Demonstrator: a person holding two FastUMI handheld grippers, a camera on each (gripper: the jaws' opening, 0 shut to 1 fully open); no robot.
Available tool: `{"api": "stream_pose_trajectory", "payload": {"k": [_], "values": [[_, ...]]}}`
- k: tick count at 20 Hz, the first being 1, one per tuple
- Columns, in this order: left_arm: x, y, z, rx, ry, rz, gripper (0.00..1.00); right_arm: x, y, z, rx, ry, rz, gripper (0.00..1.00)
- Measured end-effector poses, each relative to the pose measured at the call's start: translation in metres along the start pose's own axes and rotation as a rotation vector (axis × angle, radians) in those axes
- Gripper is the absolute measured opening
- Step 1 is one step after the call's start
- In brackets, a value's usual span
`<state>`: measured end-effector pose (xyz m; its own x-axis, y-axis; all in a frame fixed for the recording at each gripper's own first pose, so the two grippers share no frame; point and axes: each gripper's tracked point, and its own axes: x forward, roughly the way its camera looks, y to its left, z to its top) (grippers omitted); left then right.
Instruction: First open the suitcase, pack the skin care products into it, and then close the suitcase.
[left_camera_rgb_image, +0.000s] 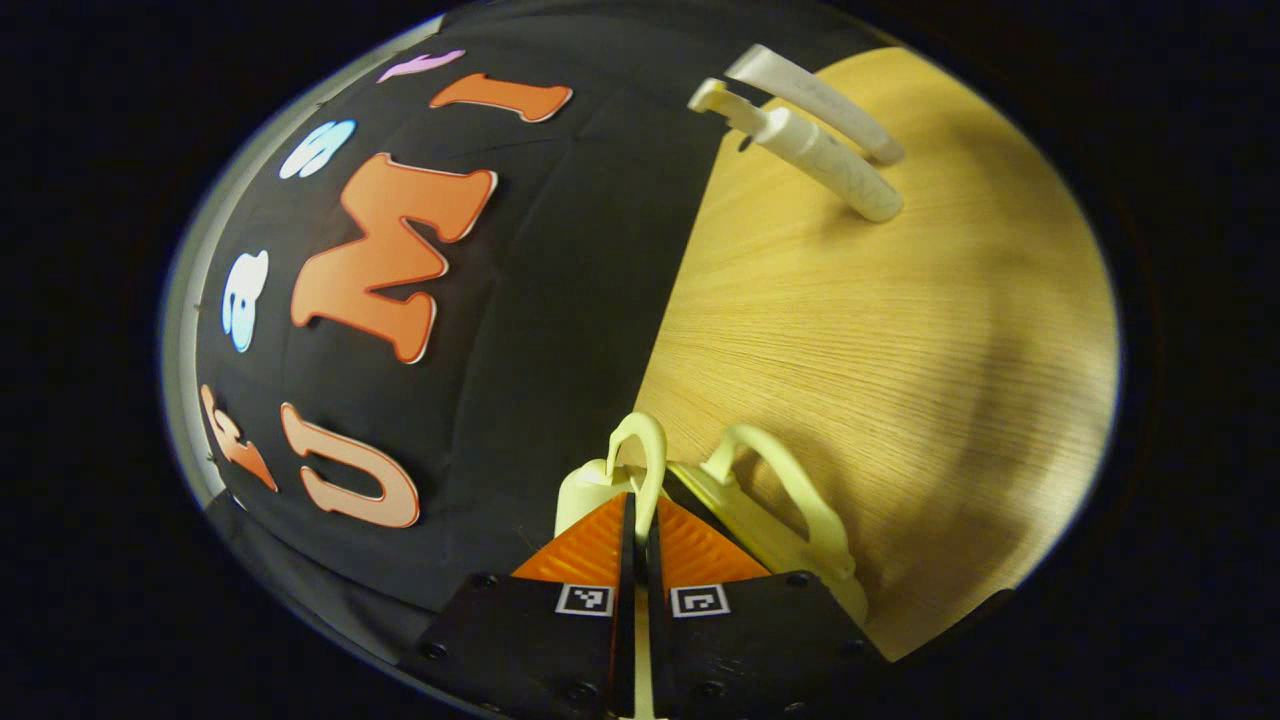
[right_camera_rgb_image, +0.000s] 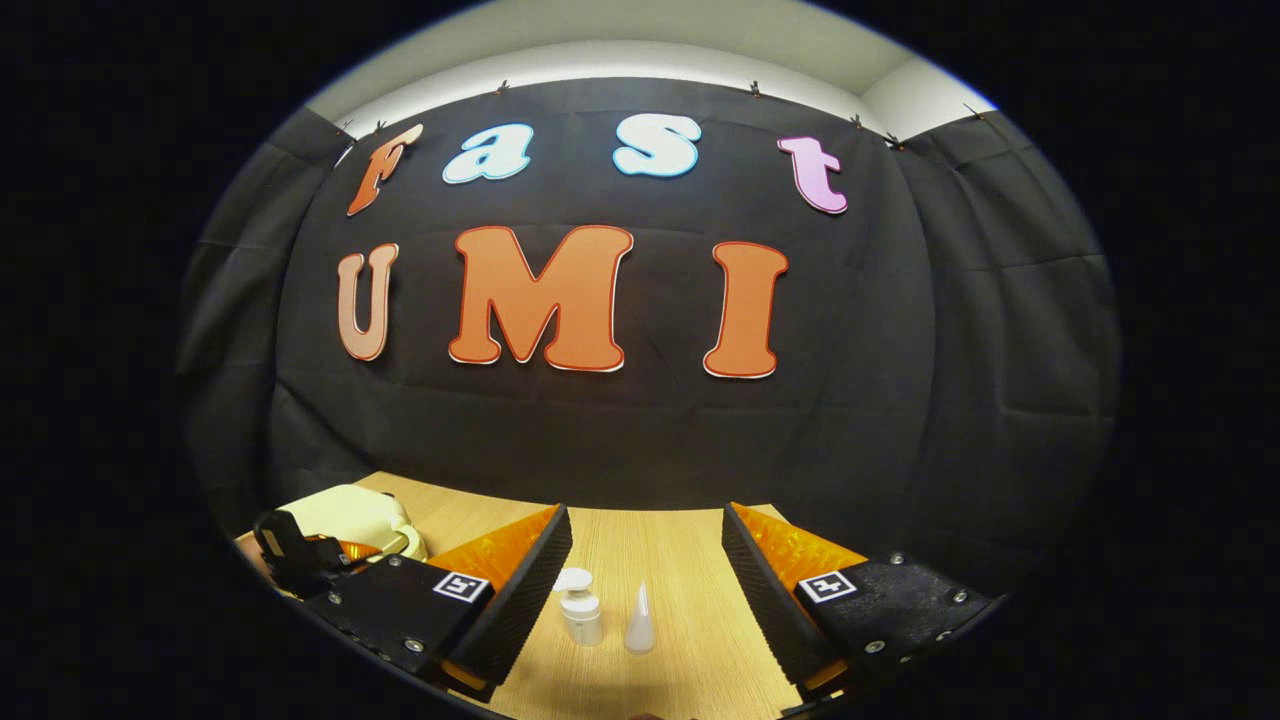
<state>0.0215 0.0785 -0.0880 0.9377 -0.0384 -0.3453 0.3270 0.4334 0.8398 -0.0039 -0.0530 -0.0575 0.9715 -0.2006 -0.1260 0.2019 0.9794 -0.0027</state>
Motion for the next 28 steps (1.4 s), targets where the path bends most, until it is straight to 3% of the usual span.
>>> {"api": "stream_pose_trajectory", "payload": {"k": [9, 13, 21, 23, 26, 28], "values": [[0.0, 0.015, -0.014, -0.332, 0.064, 0.18, 0.07, 0.017, 0.046, 0.002, 0.006, 0.01, 0.065, 0.97], [-0.002, 0.015, -0.012, -0.457, 0.095, 0.214, 0.06, 0.022, 0.062, 0.002, -0.011, 0.018, 0.083, 0.97], [0.005, 0.007, -0.027, -0.812, 0.202, 0.282, 0.07, 0.029, 0.083, 0.003, -0.034, 0.041, 0.07, 0.97], [0.001, 0.007, -0.03, -0.83, 0.256, 0.309, 0.07, 0.031, 0.088, 0.003, -0.041, 0.044, 0.061, 0.96], [-0.007, 0.026, -0.028, -0.73, 0.297, 0.401, 0.18, 0.034, 0.094, 0.003, -0.037, 0.052, 0.051, 0.97], [-0.003, 0.014, -0.022, -0.76, 0.326, 0.378, 0.16, 0.036, 0.098, 0.004, -0.039, 0.057, 0.044, 0.97]]}}
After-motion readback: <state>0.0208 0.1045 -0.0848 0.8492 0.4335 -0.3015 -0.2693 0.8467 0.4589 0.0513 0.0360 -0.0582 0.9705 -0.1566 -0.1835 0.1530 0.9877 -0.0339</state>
